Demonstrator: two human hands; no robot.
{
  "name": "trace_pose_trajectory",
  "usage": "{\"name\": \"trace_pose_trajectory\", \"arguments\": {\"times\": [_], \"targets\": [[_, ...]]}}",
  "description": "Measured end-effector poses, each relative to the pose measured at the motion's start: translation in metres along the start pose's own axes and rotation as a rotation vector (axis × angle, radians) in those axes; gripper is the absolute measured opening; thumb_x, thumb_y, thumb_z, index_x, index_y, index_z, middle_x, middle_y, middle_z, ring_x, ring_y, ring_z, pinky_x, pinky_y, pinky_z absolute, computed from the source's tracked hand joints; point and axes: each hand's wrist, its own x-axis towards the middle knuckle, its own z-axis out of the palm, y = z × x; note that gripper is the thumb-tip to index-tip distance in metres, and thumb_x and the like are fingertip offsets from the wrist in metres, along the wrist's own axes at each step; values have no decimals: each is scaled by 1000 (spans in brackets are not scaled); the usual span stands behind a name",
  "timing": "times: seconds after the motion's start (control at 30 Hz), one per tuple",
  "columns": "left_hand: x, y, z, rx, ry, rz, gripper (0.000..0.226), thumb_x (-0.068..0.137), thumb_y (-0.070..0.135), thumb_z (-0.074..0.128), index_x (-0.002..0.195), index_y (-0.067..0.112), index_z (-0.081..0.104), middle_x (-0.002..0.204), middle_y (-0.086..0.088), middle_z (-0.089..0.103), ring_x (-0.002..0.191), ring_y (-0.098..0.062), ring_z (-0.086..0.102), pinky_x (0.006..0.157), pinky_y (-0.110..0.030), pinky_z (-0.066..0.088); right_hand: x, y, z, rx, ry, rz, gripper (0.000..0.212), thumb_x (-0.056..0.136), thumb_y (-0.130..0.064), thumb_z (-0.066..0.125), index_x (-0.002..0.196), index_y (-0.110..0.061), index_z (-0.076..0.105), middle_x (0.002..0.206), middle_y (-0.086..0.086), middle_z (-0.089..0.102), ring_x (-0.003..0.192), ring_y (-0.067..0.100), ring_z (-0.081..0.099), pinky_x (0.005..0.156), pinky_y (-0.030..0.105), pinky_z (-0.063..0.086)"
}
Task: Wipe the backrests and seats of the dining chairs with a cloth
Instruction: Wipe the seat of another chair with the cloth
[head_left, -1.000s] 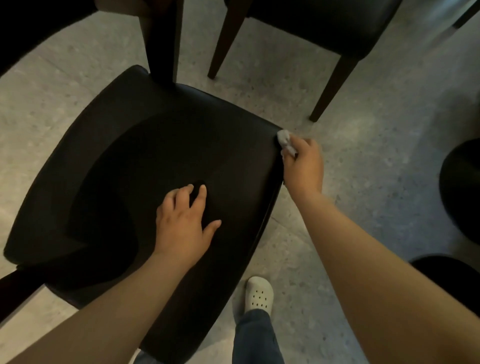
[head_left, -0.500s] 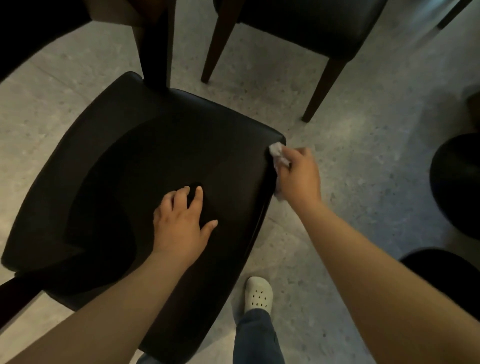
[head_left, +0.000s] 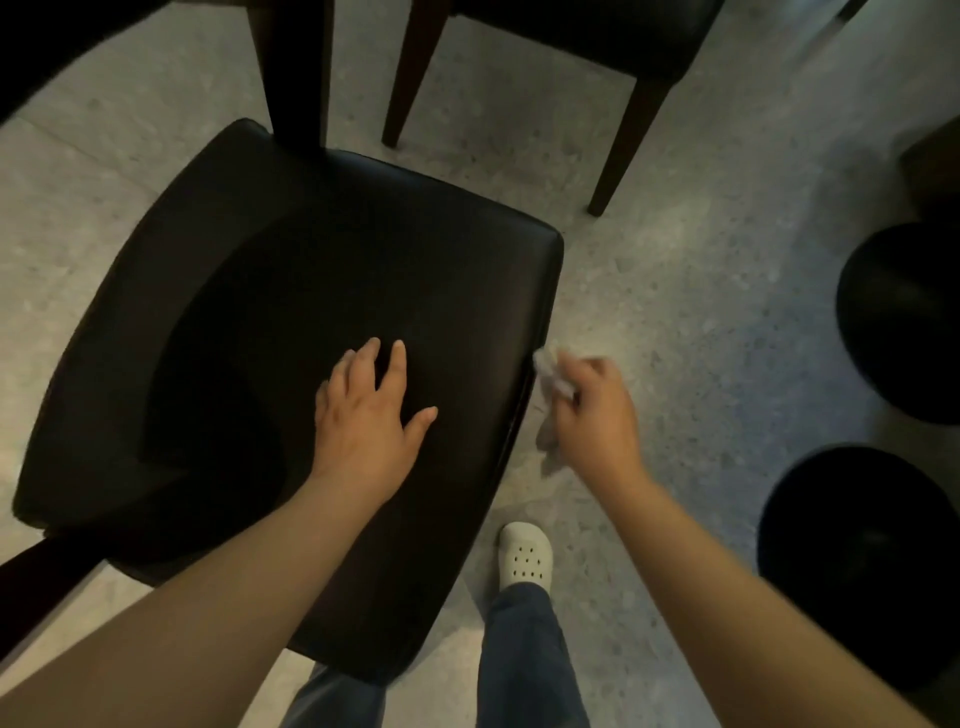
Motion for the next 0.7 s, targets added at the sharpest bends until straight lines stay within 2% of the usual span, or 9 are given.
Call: {"name": "trace_pose_trajectory", "arguments": {"times": [0.13,0.2,0.27,0.37,0.4,0.47,0.57,0.63,0.7], "targets": [[-24,-11,4,-11,-8,26,78,93,51,50,153,27,6,160,-2,2,148,-27,-1,119,-52,14,39,-13,10,39,15,111,35,98,-22,48,132,-19,54,99,-14,47,75,0,50,64,4,38],[-34,-17,8,-9,-48,41,79,93,52,51,154,28,7,161,0,0,148,-27,-3,119,-52,15,19,-15,18,13,41,84,33,98,-19,49,130,-21,56,109,-9,49,88,10,56,75,18,46],[-40,-22,13,21,-85,77,80,93,53,49,154,29,3,162,0,-6,148,-28,-7,119,-52,13,-21,-15,25,41,37,7,32,98,-20,52,129,-25,55,114,-13,46,94,10,58,76,25,52],[-37,-27,18,57,-107,104,80,93,55,46,153,30,-1,162,1,-12,148,-28,-11,119,-52,11,-73,-9,30,-14,-38,-104,34,94,-17,59,127,-27,60,121,-9,52,96,4,56,77,19,51],[-36,-28,19,70,-107,107,80,93,56,45,153,30,-1,162,0,-12,148,-29,-12,119,-52,12,-79,-5,29,-24,-45,-84,32,93,-14,60,123,-25,64,120,-6,55,94,0,55,74,13,49],[-36,-29,23,92,-98,117,80,93,58,43,153,30,-2,162,0,-12,148,-30,-11,119,-53,12,-76,-5,21,51,5,19,25,92,-13,60,115,-20,69,115,-2,57,80,-10,57,59,4,45],[-34,-31,25,109,-97,127,80,93,59,41,153,30,-3,161,0,-13,148,-30,-12,119,-54,11,-40,-15,5,190,125,123,25,94,-28,60,114,-15,67,111,2,54,68,-17,56,46,1,39],[-32,-32,27,103,-108,130,80,93,59,42,153,31,-3,161,0,-13,148,-30,-12,118,-55,10,-7,-25,2,188,156,157,31,95,-42,55,110,-19,69,107,-2,53,73,-12,56,52,0,37],[-31,-33,29,101,-103,138,80,92,60,42,152,32,-3,161,1,-13,147,-30,-13,117,-55,10,18,-34,8,177,178,167,28,96,-46,52,100,-26,71,98,-7,54,79,-3,54,64,5,35]]}}
